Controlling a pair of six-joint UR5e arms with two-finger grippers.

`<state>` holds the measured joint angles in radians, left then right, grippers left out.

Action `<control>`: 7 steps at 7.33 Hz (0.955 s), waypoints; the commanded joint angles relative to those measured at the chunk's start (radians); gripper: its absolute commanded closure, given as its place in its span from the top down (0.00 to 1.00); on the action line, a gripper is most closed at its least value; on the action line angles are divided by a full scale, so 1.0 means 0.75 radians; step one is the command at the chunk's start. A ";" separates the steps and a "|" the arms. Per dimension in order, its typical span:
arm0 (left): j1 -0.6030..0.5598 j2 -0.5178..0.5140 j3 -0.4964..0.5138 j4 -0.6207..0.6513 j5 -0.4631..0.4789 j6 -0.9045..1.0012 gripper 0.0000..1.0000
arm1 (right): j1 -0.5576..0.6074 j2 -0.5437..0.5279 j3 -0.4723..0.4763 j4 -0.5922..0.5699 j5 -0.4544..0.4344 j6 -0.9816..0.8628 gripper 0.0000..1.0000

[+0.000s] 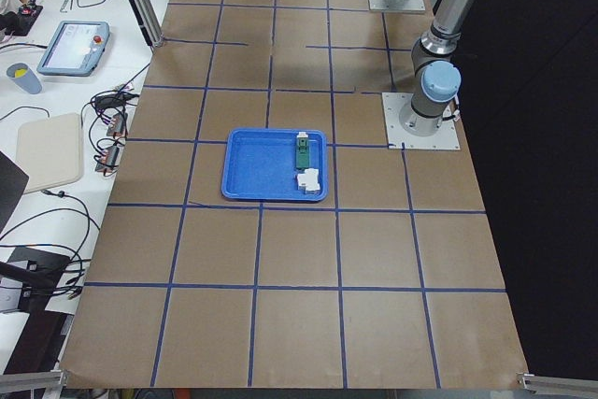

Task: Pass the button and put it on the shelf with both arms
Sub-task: 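Carry the button over the mesh rack with the right gripper while the left retracts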

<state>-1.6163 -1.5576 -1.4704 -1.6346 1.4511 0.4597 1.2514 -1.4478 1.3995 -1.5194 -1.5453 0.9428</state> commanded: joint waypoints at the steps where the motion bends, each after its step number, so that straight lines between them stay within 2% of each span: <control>1: 0.007 0.025 -0.017 -0.005 0.018 -0.209 1.00 | -0.199 0.016 0.005 0.001 0.011 -0.291 0.03; 3: 0.014 0.066 -0.038 0.001 0.016 -0.216 1.00 | -0.281 0.020 0.005 -0.001 -0.001 -0.410 0.03; 5: 0.024 0.068 -0.044 -0.001 0.018 -0.212 1.00 | -0.371 0.065 0.005 -0.028 0.001 -0.712 0.03; 7: 0.044 0.070 -0.093 0.011 0.016 -0.218 1.00 | -0.464 0.161 0.001 -0.144 0.013 -0.888 0.04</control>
<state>-1.5918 -1.5070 -1.5178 -1.6330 1.4645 0.2983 0.9450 -1.3711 1.4017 -1.5766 -1.5430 0.3706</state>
